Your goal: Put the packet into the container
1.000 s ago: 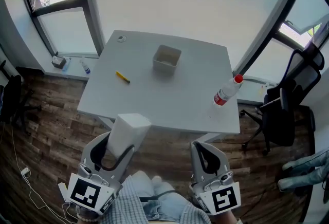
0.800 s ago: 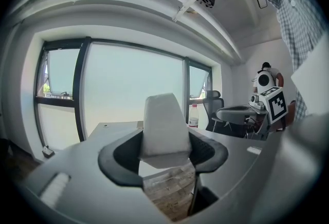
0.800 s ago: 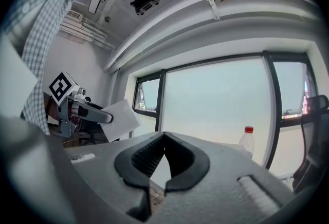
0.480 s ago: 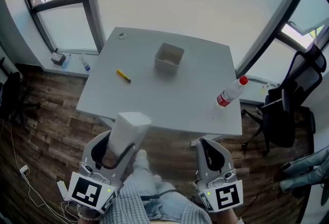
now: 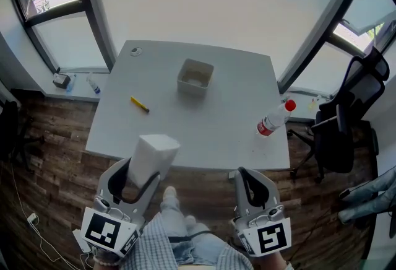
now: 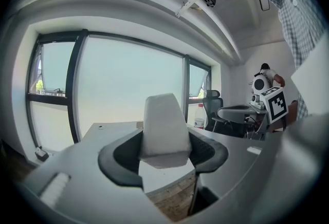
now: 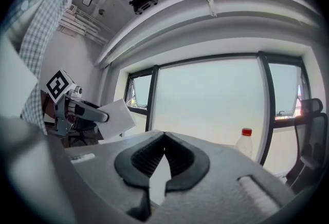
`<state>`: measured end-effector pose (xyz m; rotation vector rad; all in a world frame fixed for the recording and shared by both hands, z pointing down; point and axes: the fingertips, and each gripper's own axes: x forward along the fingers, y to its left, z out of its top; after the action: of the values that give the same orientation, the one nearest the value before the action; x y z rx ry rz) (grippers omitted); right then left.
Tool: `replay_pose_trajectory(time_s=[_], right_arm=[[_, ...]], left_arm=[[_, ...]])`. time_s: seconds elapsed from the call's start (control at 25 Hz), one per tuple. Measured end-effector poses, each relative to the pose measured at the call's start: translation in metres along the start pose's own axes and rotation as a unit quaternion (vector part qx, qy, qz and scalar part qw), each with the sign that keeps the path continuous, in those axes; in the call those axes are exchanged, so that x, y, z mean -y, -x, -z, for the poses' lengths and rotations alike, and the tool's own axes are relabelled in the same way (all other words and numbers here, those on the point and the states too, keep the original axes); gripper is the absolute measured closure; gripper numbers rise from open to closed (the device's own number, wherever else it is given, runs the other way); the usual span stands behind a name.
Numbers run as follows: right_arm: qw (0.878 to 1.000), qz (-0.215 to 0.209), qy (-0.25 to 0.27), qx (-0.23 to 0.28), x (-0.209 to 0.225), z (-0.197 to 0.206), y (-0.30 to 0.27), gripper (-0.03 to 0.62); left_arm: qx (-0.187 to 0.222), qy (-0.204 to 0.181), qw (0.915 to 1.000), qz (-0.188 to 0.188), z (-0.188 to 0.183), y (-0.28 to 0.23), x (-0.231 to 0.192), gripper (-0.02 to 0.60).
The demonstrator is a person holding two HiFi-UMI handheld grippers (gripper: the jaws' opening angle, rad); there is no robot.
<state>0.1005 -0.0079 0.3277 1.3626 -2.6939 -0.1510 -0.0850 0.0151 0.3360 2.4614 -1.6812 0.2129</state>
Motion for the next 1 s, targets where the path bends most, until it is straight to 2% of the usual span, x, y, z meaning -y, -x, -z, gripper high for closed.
replay_pose_trajectory(time_s=[0.56,1.0], right_arm=[[0.999,0.036,-0.005,-0.01,0.014,-0.007,-0.065,0.592],[0.997,0.076,0.004,-0.011,0.021,-0.016,-0.112,0.592]], left_arm=[[-0.013,-0.013,0.9989,0.044,-0.017,-0.058,-0.047,0.33],[-0.004,-0.025,0.9966,0.079,-0.035,-0.098,-0.088,0.33]])
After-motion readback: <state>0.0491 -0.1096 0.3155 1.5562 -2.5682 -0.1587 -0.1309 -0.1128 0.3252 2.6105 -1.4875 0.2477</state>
